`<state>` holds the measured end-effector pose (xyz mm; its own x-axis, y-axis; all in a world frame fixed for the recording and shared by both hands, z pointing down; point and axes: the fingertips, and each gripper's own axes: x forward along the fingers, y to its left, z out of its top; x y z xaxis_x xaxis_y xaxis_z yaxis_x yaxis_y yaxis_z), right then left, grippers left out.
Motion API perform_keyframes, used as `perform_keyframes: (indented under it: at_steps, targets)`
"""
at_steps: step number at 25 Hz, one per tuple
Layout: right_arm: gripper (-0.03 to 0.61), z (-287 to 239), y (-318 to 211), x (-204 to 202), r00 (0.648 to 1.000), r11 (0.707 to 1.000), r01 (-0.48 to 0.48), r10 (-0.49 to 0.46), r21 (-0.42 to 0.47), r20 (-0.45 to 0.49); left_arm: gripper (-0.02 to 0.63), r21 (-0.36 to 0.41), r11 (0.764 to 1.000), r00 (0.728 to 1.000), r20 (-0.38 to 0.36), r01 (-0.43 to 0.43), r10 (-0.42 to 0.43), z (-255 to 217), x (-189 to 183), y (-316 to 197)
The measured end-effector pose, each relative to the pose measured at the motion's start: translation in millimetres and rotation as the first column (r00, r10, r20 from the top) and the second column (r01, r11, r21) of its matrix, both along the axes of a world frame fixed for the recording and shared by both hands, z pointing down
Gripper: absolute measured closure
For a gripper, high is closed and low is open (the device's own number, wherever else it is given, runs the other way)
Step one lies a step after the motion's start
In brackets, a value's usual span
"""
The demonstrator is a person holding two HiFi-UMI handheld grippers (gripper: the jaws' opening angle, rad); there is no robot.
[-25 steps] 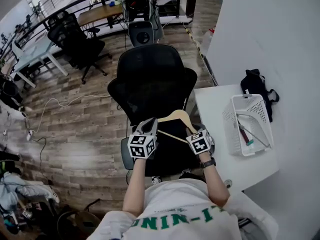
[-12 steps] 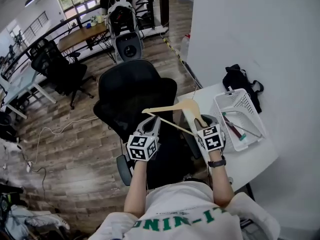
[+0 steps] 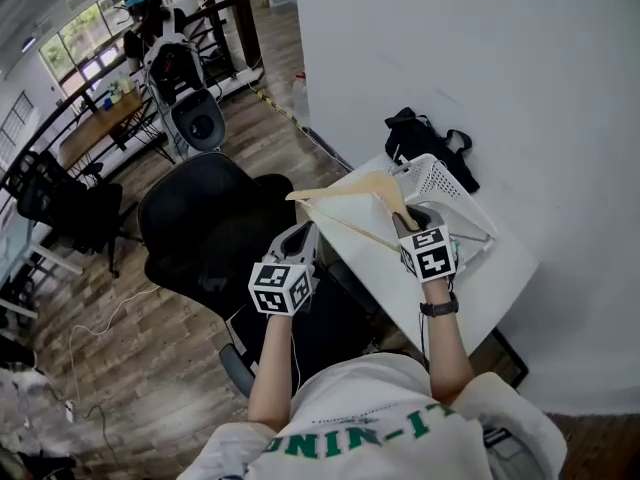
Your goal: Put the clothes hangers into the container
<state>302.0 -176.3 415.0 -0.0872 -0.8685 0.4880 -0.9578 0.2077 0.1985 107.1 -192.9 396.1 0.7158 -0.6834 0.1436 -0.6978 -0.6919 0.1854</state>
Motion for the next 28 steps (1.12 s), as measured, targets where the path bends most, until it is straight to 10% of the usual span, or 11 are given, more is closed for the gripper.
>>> perform_keyframes:
  at_steps: [15, 28]
  targets:
    - [0.466, -5.1, 58.0, 167.9, 0.94, 0.939, -0.342, 0.341, -0.044, -0.029, 0.6, 0.028, 0.941, 0.942, 0.0, -0.336, 0.336, -9.2, 169.9, -6.2]
    - [0.477, 66.6, 50.2, 206.8, 0.961, 0.927, -0.274, 0.26, -0.256, -0.09, 0.6, -0.037, 0.911, 0.911, 0.016, -0.411, 0.412, 25.5, 237.6, -16.2]
